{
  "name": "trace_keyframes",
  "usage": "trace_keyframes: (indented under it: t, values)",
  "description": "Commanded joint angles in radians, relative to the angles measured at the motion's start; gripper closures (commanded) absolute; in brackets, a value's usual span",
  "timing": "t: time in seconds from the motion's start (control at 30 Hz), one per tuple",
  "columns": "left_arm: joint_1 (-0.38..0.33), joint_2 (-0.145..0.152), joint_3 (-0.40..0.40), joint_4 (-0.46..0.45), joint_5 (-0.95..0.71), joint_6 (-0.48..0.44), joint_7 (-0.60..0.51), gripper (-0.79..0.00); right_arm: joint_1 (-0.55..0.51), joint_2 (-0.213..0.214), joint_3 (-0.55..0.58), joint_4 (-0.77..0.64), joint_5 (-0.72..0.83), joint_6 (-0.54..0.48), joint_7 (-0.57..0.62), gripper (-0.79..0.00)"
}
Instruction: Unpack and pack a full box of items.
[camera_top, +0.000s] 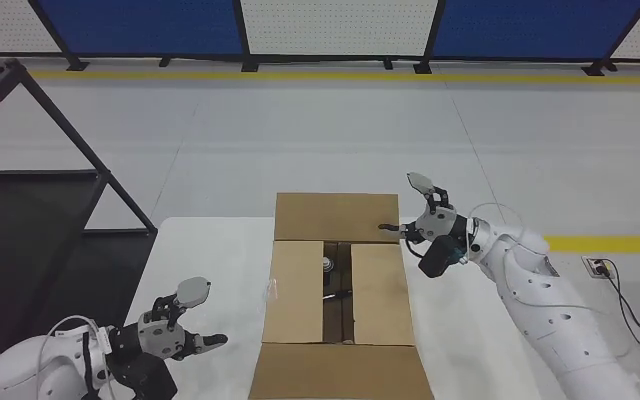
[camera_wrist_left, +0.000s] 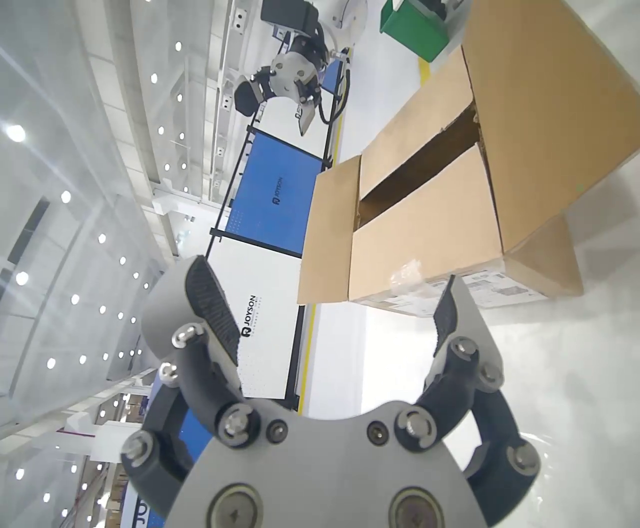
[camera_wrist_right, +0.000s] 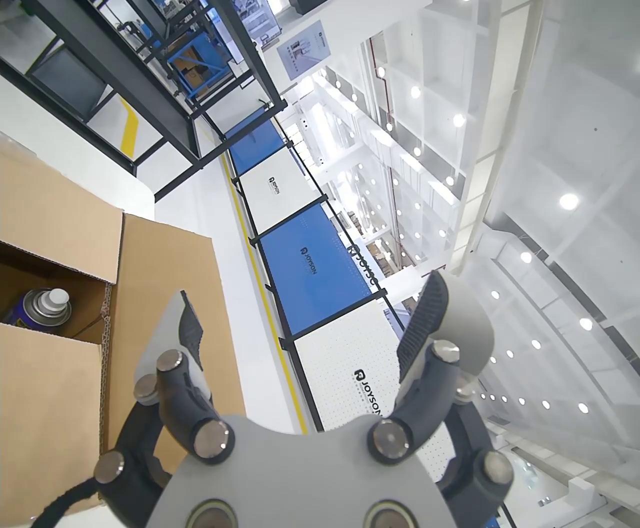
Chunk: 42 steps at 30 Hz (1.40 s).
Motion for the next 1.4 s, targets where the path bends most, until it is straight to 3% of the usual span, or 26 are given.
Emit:
trace_keyframes:
  t: [0.0, 0.17, 0.27, 0.3, 0.47, 0.73, 1.2, 1.37]
  values:
    - [0.0, 0.0, 0.0, 0.0, 0.0, 0.0, 0.0, -0.785, 0.0, 0.0, 0.0, 0.0, 0.0, 0.0, 0.0, -0.785]
    - [0.002, -0.001, 0.001, 0.001, -0.01, 0.007, -0.009, -0.785, -0.013, 0.0, 0.003, -0.026, 0.016, -0.005, 0.025, -0.785]
    - [-0.006, -0.004, 0.013, 0.011, -0.025, 0.064, -0.023, -0.785, -0.015, 0.005, 0.0, -0.047, 0.045, -0.138, 0.014, -0.785]
    - [-0.015, -0.004, 0.026, 0.011, -0.017, 0.084, -0.015, -0.785, -0.006, 0.011, -0.002, -0.044, 0.044, -0.231, 0.009, -0.785]
    - [-0.073, -0.003, 0.084, 0.025, 0.065, 0.163, -0.003, -0.785, 0.006, 0.032, -0.013, -0.064, 0.008, -0.416, -0.065, -0.785]
    - [-0.199, -0.006, 0.184, 0.071, 0.142, 0.203, -0.009, -0.785, 0.0, 0.077, -0.081, -0.133, -0.087, -0.444, -0.038, -0.785]
    - [-0.197, -0.007, 0.185, 0.071, 0.138, 0.206, -0.014, -0.785, -0.025, 0.077, -0.099, -0.168, -0.037, -0.452, -0.029, -0.785]
    - [-0.185, -0.011, 0.181, 0.066, 0.093, 0.315, 0.006, -0.785, -0.014, 0.089, -0.156, -0.182, 0.073, -0.476, -0.006, -0.785]
